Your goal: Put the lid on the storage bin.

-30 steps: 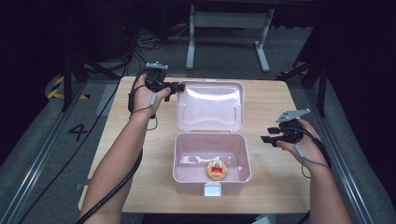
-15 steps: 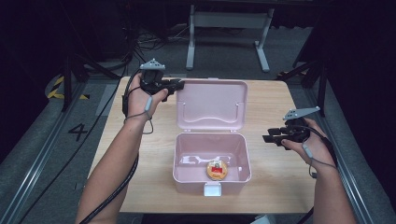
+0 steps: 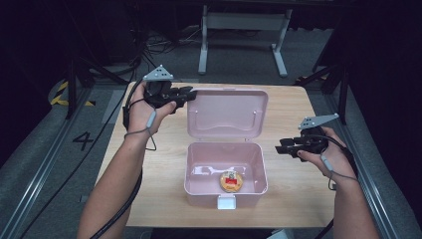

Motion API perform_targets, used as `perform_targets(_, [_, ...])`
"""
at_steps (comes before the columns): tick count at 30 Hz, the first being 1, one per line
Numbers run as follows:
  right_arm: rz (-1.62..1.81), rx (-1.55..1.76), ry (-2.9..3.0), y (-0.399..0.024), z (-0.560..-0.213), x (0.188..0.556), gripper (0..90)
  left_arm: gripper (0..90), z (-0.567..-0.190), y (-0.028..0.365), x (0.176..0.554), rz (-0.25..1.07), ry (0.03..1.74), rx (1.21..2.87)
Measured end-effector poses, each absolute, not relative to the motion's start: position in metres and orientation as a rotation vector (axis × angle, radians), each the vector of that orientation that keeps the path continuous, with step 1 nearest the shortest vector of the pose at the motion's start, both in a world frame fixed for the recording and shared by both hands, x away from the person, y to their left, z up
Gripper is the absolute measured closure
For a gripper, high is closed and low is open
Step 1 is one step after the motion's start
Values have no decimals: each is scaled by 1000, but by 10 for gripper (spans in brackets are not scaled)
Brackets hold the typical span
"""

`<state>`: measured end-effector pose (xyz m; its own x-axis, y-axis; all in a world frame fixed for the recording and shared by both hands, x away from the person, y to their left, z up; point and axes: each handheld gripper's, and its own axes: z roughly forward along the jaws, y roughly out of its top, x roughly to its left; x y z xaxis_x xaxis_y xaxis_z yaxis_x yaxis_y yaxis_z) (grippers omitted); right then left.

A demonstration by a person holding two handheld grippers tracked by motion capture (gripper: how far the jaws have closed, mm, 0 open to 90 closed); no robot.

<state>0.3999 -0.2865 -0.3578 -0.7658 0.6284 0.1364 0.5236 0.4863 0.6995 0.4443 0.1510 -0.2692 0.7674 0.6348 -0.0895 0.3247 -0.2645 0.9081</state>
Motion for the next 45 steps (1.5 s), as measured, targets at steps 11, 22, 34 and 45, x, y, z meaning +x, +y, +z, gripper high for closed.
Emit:
perform_targets(11, [1162, 962, 2614, -279, -351, 393, 616, 681, -264, 155, 422, 302, 702, 1878])
perform_targets(22, [1228, 937, 2650, -272, -343, 386, 718, 631, -266, 158, 398, 274, 611, 1918])
perform_targets(34, [1287, 914, 2665, -266, -336, 380, 822, 571, -276, 170, 370, 196, 573, 1944])
perform_targets(45, [1328, 893, 2665, -264, -334, 378, 844, 541, -284, 170, 362, 141, 553, 2015])
